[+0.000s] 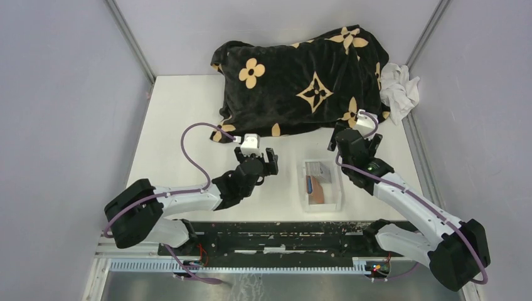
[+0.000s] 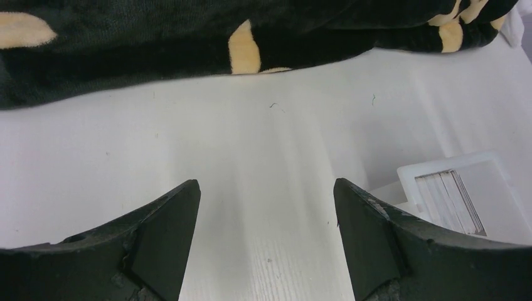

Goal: Put the credit cards into the card holder
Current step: Pick up the card holder from the center of the board.

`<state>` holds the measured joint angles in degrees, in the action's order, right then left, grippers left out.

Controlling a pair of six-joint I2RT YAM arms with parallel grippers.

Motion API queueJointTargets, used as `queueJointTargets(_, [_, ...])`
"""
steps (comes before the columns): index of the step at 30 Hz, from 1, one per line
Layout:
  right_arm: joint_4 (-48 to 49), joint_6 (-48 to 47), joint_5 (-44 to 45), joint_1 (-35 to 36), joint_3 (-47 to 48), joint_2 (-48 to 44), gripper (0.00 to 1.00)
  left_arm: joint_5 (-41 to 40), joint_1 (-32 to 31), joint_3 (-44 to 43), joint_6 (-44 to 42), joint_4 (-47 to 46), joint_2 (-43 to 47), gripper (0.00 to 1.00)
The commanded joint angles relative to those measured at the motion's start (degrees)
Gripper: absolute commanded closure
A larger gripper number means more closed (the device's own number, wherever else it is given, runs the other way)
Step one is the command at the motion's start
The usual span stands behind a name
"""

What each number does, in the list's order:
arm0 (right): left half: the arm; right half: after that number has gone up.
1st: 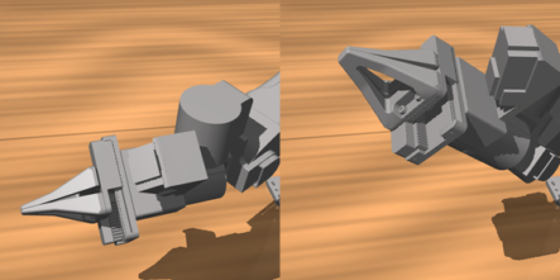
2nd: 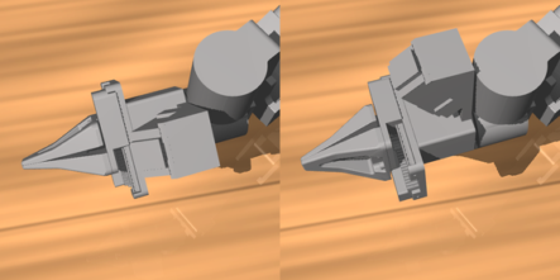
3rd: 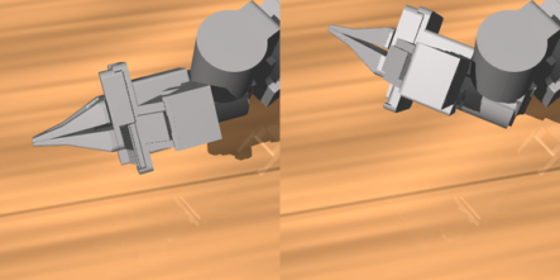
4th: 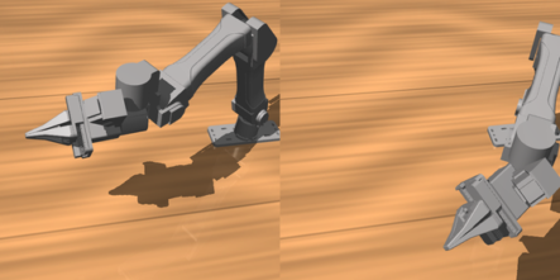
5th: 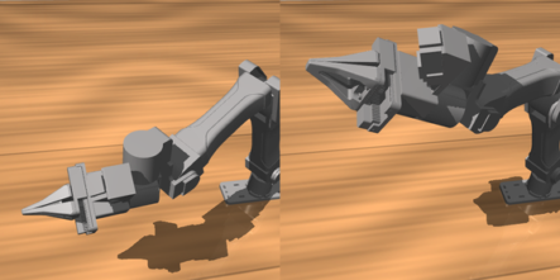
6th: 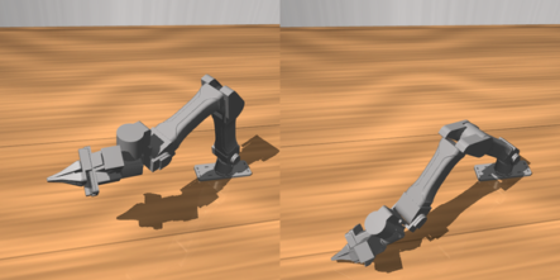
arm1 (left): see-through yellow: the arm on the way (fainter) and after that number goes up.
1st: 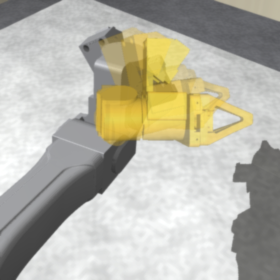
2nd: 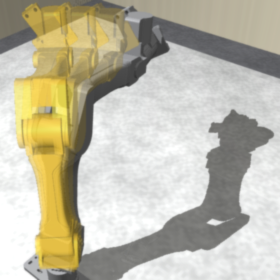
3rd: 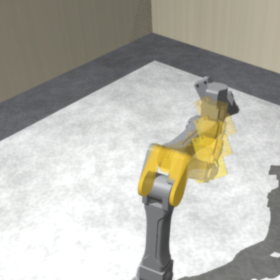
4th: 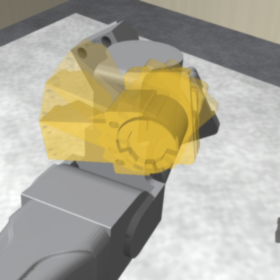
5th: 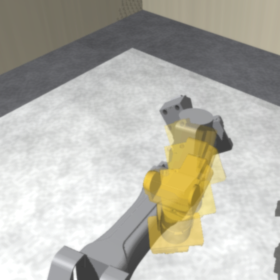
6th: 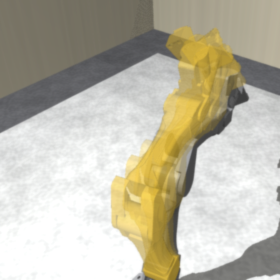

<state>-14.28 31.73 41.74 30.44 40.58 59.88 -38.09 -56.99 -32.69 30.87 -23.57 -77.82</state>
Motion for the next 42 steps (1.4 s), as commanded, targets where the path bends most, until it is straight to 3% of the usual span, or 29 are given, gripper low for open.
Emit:
queueJointTargets(1, [-4.34, 1.76, 9.23, 2.78, 3.34, -0.99, 0.00, -1.20, -0.51, 0.85, 2.44, -0.47, 2.76, 0.15])
queueJointTargets(9, [-5.37, -1.92, 7.08, 10.80, -0.01, -6.37, 0.07, 1.11, -2.11, 2.53, 2.62, -0.56, 4.11, 0.15])
queueJointTargets(14, [-8.97, -1.11, 6.26, 20.90, -0.89, -7.92, 0.13, 1.60, -3.36, 3.10, 3.09, -0.51, 3.99, 0.16])
queueJointTargets(24, [-16.14, 8.48, 13.95, 41.10, 0.49, -0.95, 0.18, 1.36, -3.83, 5.10, 4.28, -0.55, 4.14, 0.17])
queueJointTargets(42, [-16.84, 15.09, 12.11, 42.95, -2.00, 3.67, 0.19, 1.68, -3.94, 6.54, 5.05, -0.33, 5.65, 0.17])
